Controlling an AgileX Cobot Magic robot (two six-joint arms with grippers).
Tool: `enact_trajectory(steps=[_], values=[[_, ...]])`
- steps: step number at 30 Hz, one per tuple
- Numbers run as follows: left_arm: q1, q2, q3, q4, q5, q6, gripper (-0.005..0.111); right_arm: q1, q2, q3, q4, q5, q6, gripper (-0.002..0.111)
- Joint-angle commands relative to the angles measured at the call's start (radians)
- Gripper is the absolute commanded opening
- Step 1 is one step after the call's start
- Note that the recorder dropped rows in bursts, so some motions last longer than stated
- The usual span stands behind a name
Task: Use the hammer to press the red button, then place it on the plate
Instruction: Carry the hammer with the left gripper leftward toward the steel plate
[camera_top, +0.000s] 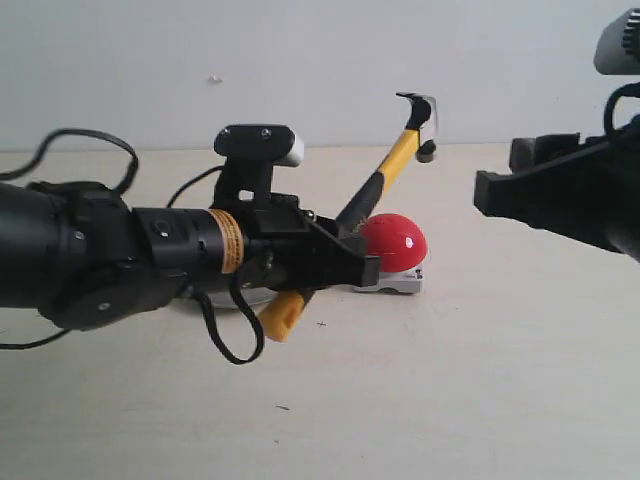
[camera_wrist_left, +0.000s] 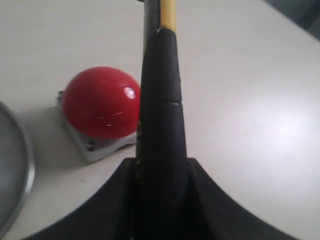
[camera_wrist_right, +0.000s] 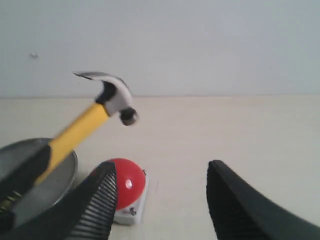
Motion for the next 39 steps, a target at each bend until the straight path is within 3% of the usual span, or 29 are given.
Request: enact_trajectory(steps=[1, 4, 9, 14, 23, 27, 35, 39], values=[[0.002, -0.145, -0.012, -0.011, 0.135, 0.127, 0.0, 0.0, -0.07, 0.055, 0.109, 0.02, -0.126, 0.053], [0.002, -0.199, -0.009, -0.011, 0.201, 0.136, 0.0, 0.0, -0.109, 0.123, 0.109, 0.081, -0.124, 0.053], [0.0, -0.211, 0.04, -0.011, 0.187, 0.139, 0.0, 0.0, -0.151, 0.243, 0.092, 0.186, -0.04, 0.049], [0.0, -0.19, 0.095, -0.018, 0.103, 0.137, 0.0, 0.0, -0.159, 0.319, 0.06, 0.229, 0.015, 0.027], [0.0, -0.103, 0.129, -0.027, 0.008, 0.139, 0.0, 0.0, -0.159, 0.342, 0.031, 0.238, 0.018, 0.001], [0.0, -0.06, 0.129, -0.027, -0.034, 0.139, 0.0, 0.0, -0.159, 0.348, -0.049, 0.238, 0.048, 0.0], [0.002, -0.046, 0.129, -0.027, -0.032, 0.147, 0.0, 0.0, -0.159, 0.422, -0.554, 0.232, 0.447, 0.0], [0.005, -0.046, 0.129, -0.031, -0.032, 0.155, 0.0, 0.0, -0.168, 0.444, -0.633, 0.176, 0.533, 0.0]])
